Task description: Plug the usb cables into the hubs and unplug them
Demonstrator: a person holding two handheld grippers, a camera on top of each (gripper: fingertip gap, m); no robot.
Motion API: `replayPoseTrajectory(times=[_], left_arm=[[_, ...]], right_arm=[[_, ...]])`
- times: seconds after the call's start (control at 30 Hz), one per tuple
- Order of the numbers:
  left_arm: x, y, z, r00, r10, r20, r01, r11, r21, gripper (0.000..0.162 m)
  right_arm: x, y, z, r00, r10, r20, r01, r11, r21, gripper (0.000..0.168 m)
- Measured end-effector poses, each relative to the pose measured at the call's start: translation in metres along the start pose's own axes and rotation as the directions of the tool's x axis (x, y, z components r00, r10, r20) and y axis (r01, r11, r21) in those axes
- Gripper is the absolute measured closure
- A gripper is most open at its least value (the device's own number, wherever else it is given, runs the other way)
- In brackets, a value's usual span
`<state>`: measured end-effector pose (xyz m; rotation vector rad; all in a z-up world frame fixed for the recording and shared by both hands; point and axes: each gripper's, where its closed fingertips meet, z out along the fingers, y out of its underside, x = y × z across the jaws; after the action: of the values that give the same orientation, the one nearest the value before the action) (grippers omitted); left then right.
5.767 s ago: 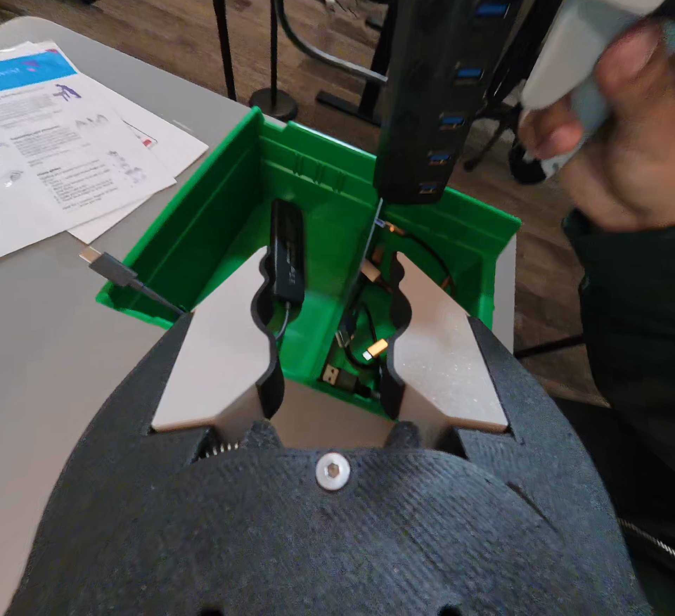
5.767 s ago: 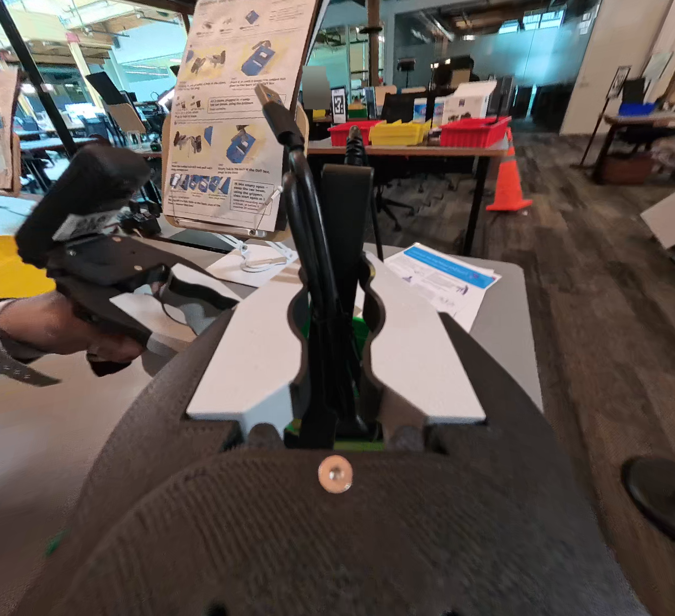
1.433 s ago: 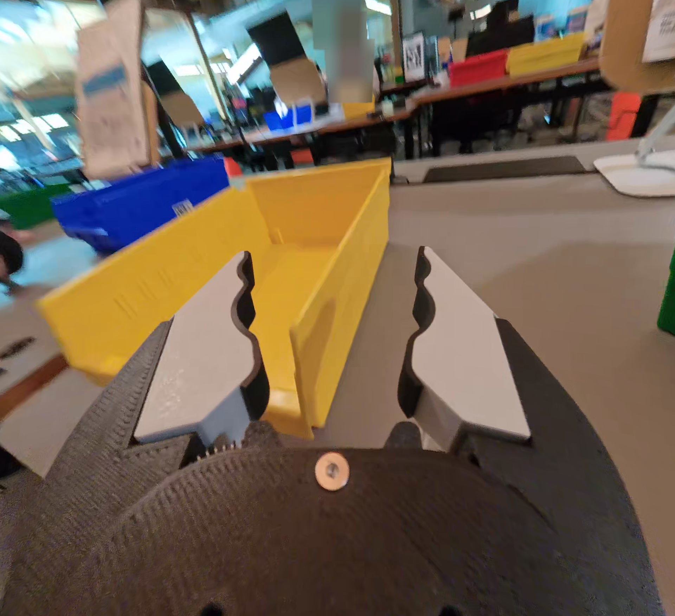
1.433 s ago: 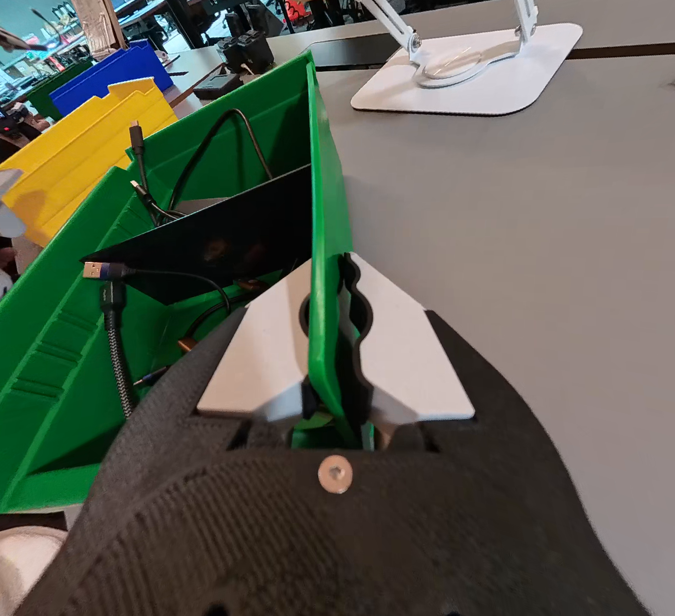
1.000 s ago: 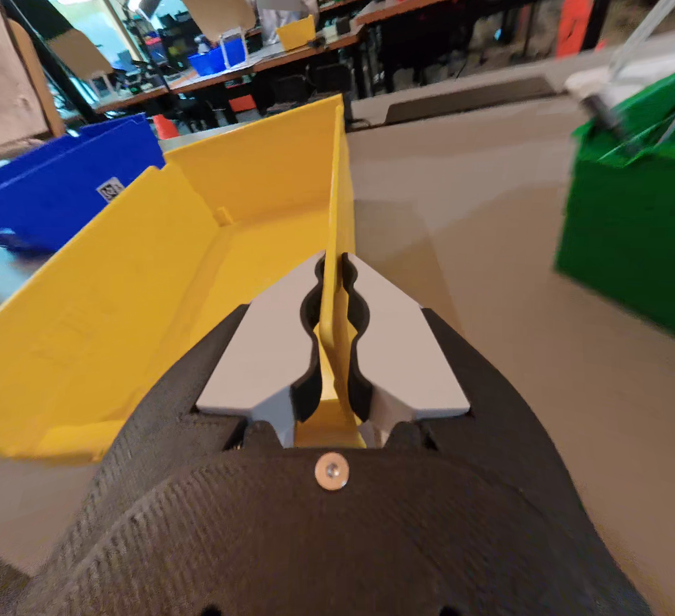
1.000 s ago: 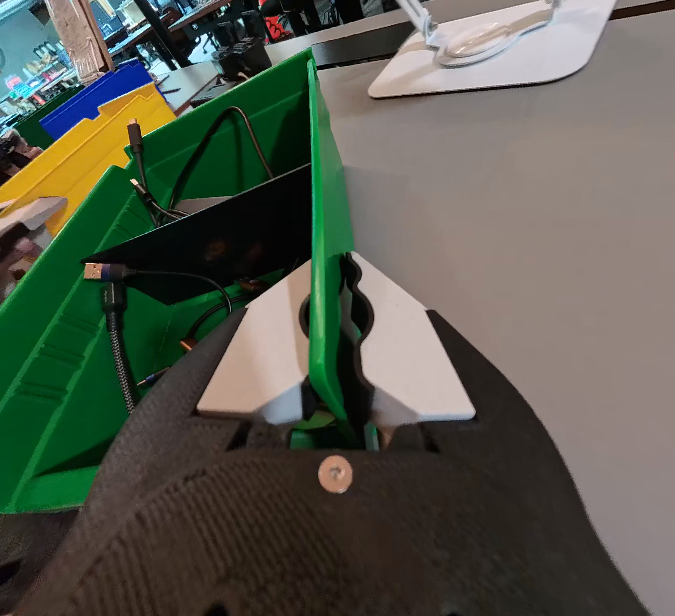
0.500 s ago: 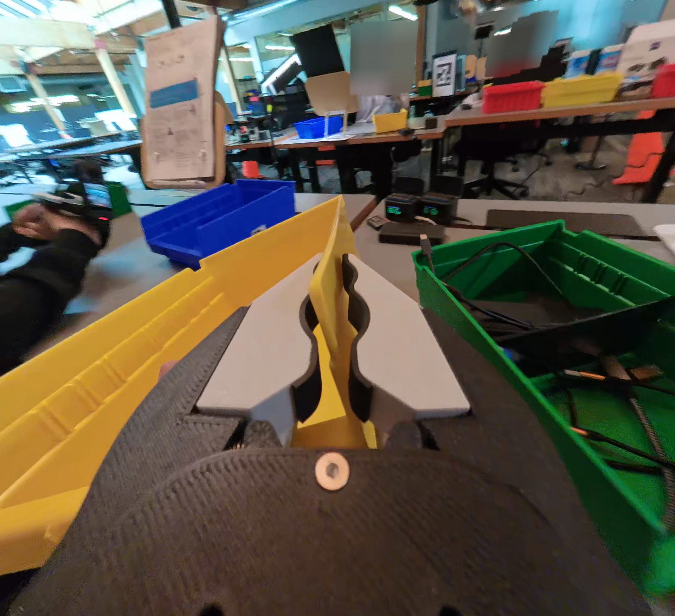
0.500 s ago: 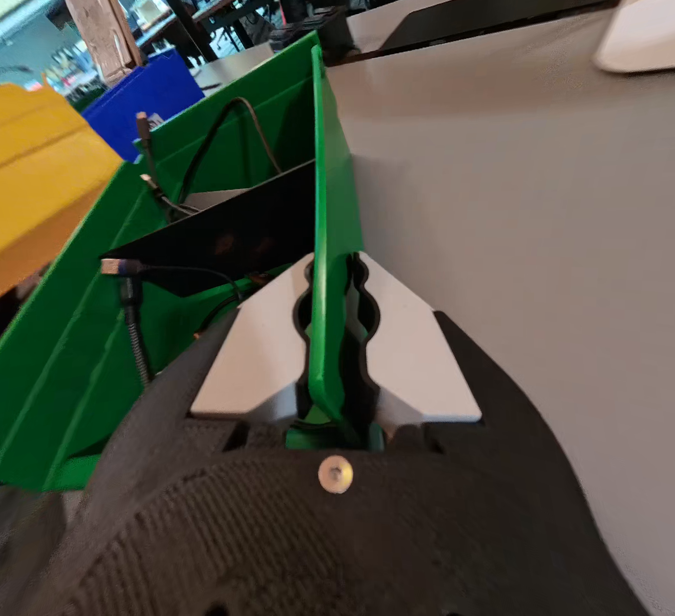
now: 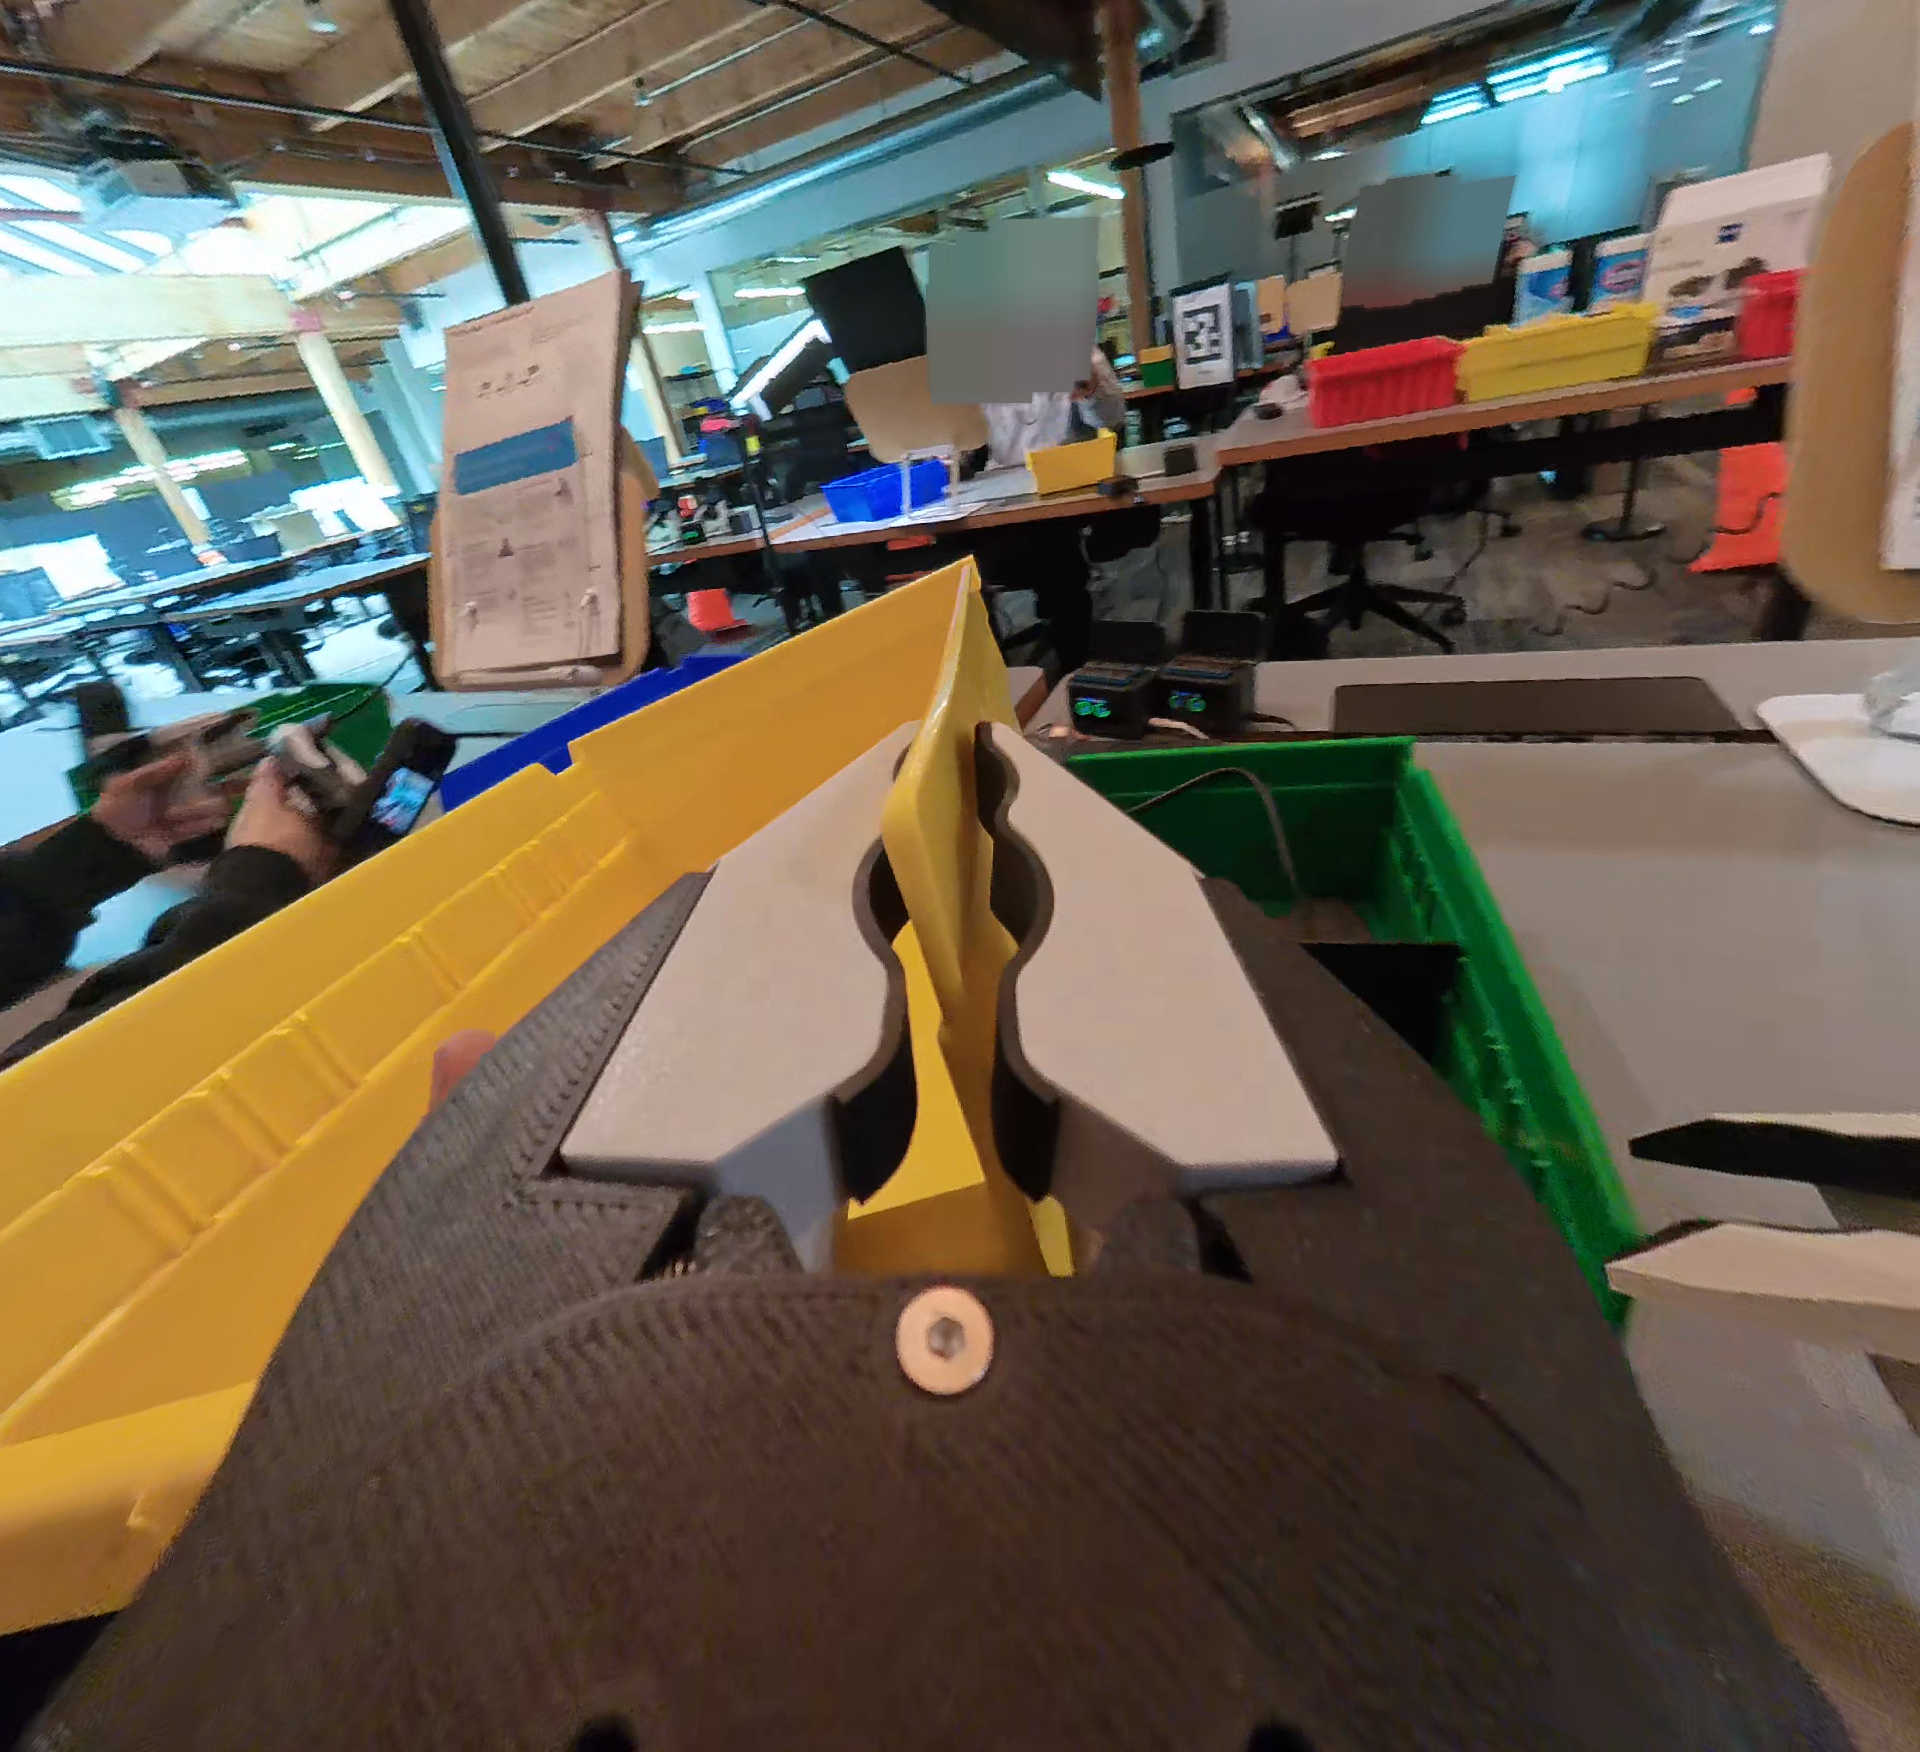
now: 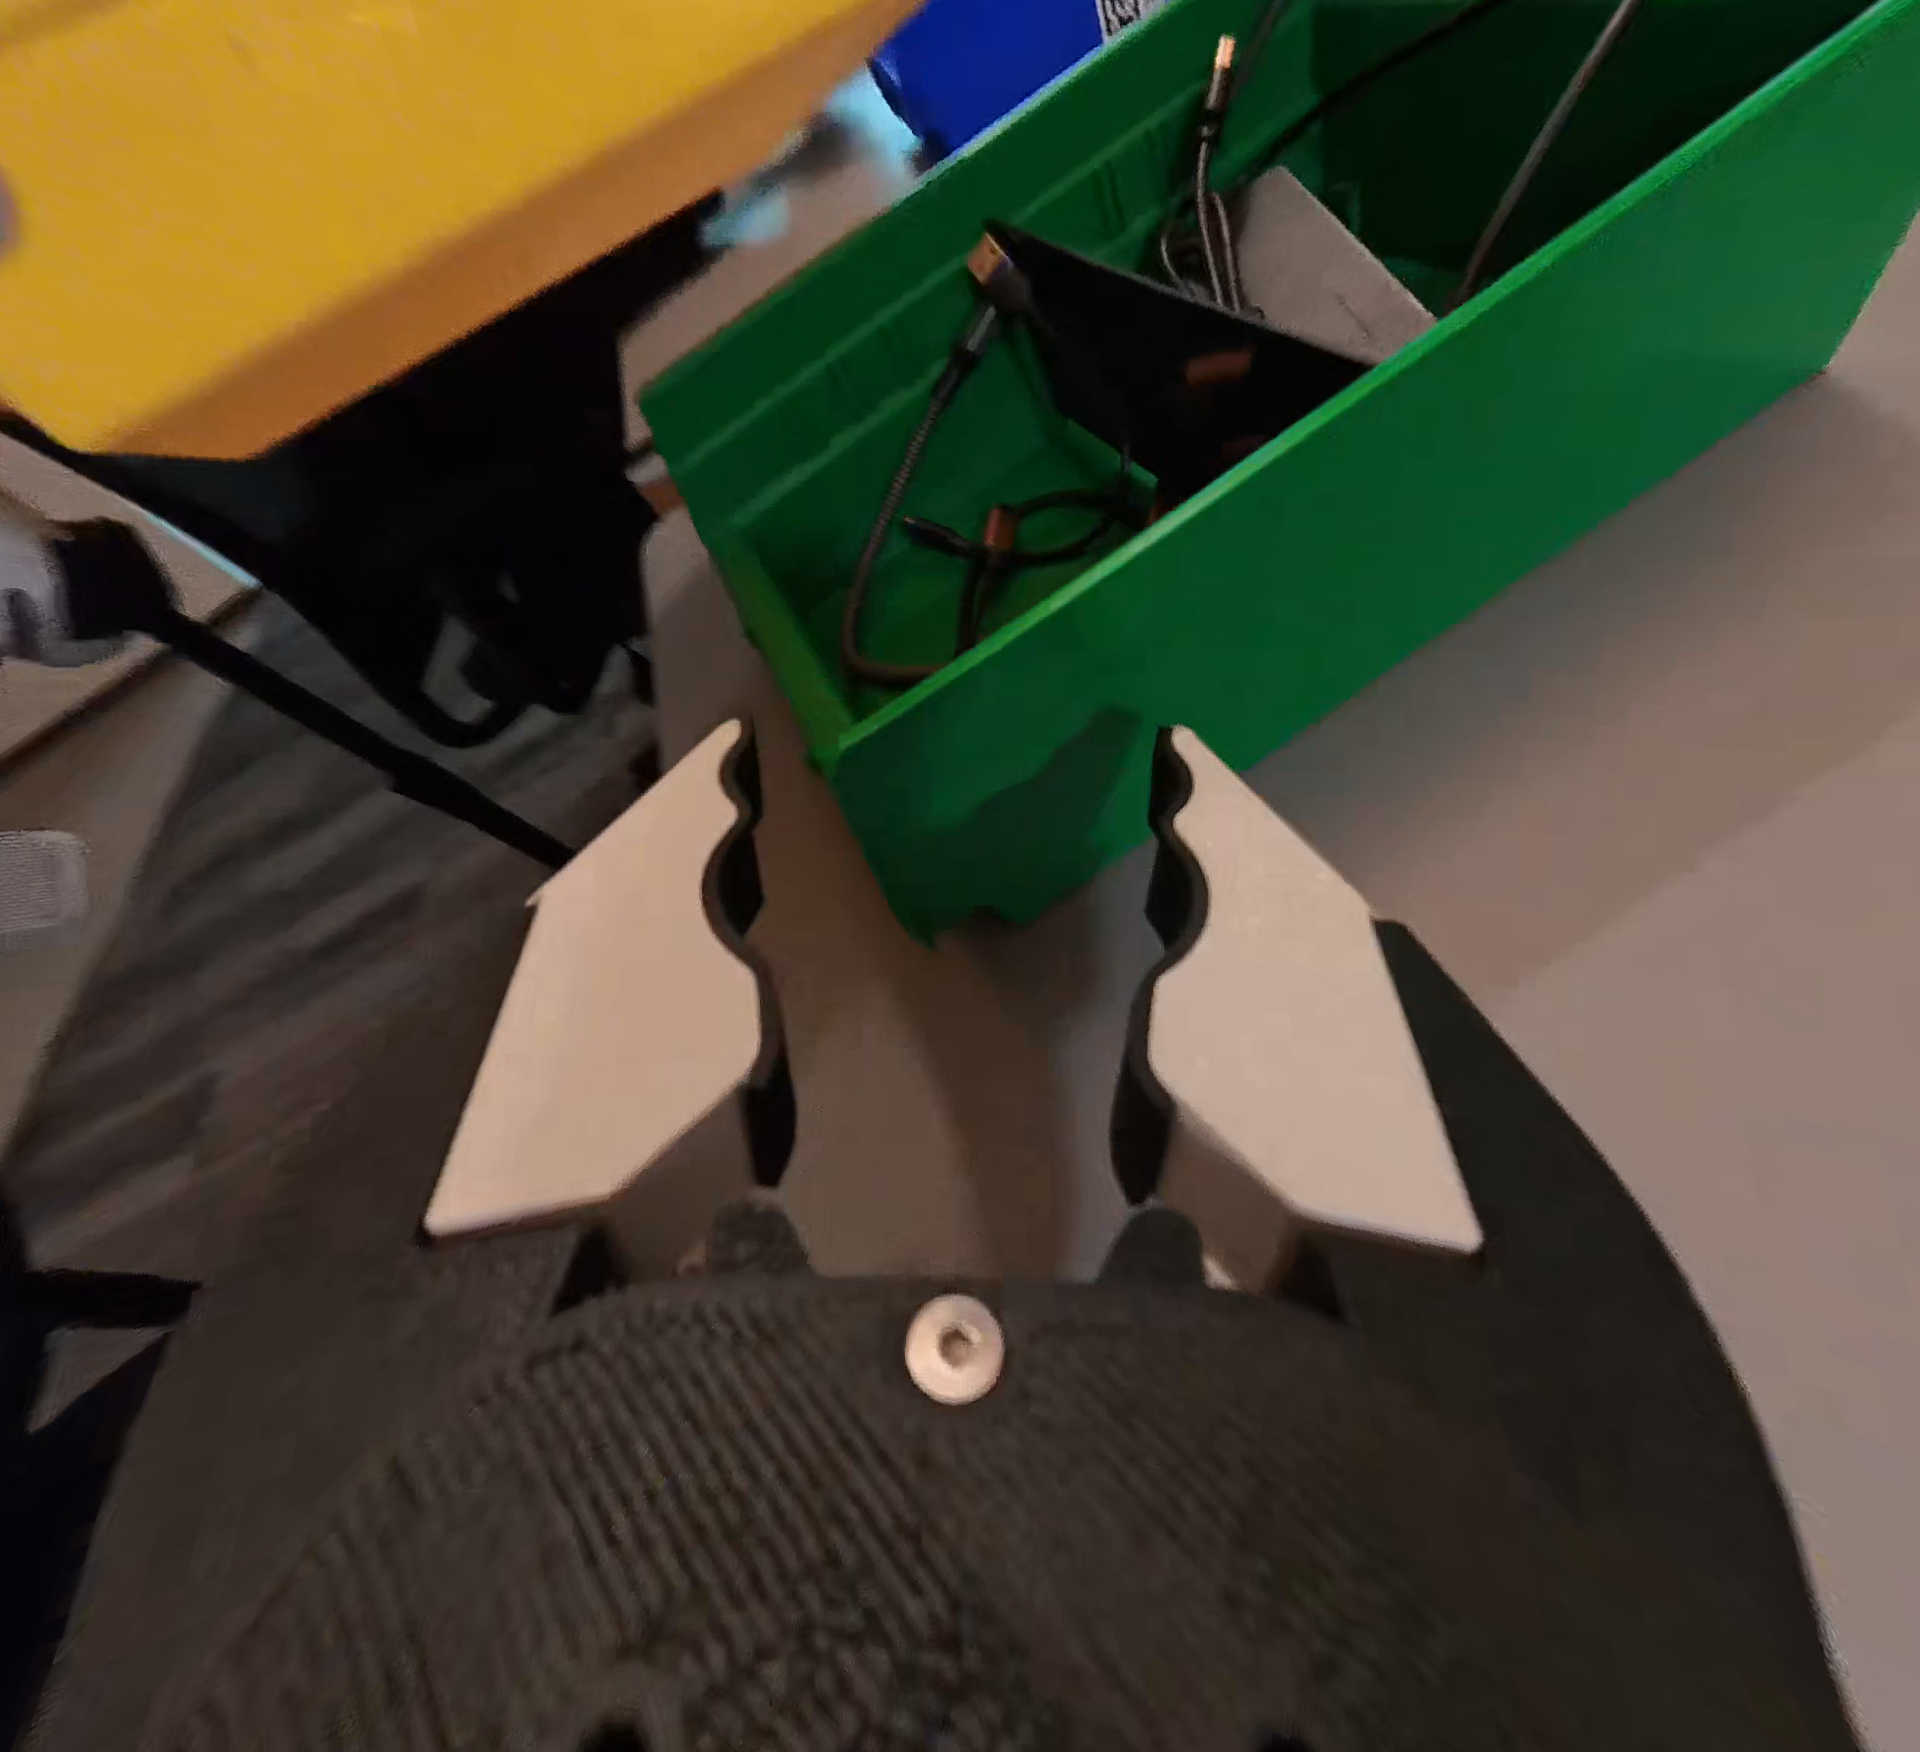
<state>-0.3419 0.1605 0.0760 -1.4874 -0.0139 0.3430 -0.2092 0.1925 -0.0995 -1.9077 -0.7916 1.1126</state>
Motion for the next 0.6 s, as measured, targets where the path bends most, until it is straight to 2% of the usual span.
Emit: replayPoseTrajectory(times=[0.1, 0.2, 0.33, 0.47, 0.6], left_arm=[[0.041, -0.023, -0.005, 0.993, 0.015, -0.12, -0.012, 0.999, 0.03, 0.162], [0.098, -0.054, -0.017, 0.961, 0.021, -0.276, 0.006, 0.995, 0.096, 0.162], [0.196, -0.078, -0.039, 0.888, -0.064, -0.455, 0.148, 0.977, 0.153, 0.162], [0.31, -0.051, -0.063, 0.802, -0.032, -0.596, 0.137, 0.982, 0.133, 0.16], [0.393, -0.01, -0.096, 0.708, -0.015, -0.706, 0.108, 0.99, 0.087, 0.16]], right_arm=[[0.011, -0.005, -0.041, 1.0, 0.015, 0.015, -0.016, 0.999, 0.034, 0.094], [0.04, -0.003, -0.099, 0.998, -0.009, -0.055, 0.013, 0.998, 0.062, 0.1], [0.077, 0.021, -0.191, 0.992, 0.081, -0.096, -0.072, 0.993, 0.095, 0.11], [0.104, 0.046, -0.279, 0.958, 0.273, -0.081, -0.245, 0.936, 0.254, 0.115], [0.13, 0.061, -0.338, 0.92, 0.358, -0.158, -0.292, 0.897, 0.333, 0.111]])
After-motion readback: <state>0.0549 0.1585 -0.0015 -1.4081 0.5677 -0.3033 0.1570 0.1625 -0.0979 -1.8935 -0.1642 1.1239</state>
